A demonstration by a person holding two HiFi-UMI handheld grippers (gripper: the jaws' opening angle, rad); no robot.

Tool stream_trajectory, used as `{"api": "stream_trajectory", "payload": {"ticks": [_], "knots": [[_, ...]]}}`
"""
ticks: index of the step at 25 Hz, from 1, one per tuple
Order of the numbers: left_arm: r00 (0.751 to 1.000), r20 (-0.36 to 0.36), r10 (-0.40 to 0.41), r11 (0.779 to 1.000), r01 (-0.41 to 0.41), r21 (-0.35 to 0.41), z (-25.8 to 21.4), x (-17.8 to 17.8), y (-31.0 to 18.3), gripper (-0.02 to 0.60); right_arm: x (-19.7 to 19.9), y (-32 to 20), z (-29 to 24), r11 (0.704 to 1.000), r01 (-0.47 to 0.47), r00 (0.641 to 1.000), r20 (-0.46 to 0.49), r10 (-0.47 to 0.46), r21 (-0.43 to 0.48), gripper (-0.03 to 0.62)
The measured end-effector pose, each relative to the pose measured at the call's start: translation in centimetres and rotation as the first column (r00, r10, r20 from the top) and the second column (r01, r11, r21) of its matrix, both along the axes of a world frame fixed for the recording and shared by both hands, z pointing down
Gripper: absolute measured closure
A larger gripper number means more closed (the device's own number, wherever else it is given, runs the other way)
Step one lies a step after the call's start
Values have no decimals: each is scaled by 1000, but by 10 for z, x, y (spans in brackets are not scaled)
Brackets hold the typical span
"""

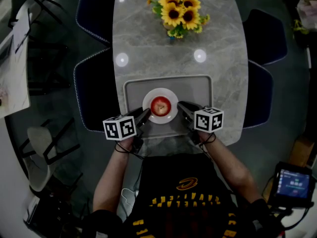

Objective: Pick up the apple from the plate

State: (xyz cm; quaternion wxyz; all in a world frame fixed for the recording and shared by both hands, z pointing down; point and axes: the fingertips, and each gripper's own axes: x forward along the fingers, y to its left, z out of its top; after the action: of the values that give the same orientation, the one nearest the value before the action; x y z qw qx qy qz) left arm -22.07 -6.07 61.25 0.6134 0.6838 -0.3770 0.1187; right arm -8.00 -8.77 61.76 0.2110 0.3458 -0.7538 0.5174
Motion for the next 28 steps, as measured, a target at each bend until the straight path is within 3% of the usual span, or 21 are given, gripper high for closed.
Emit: {"api": "stream_trajectory", "payload": {"ticks": [10,17,28], "knots": [[1000,10,-19,1000,19,-17,3,-3,-1,467,-8,3,4,998,10,999,49,-7,-55,542],[997,36,-66,997,67,-43,8,-9,-1,535,-12,2,1,998,12,999,49,-9,-65,543],[998,13,-67,994,68,-89,9,-4,1,540,-7,-3,1,994,-57,995,78,65,-96,548]]}}
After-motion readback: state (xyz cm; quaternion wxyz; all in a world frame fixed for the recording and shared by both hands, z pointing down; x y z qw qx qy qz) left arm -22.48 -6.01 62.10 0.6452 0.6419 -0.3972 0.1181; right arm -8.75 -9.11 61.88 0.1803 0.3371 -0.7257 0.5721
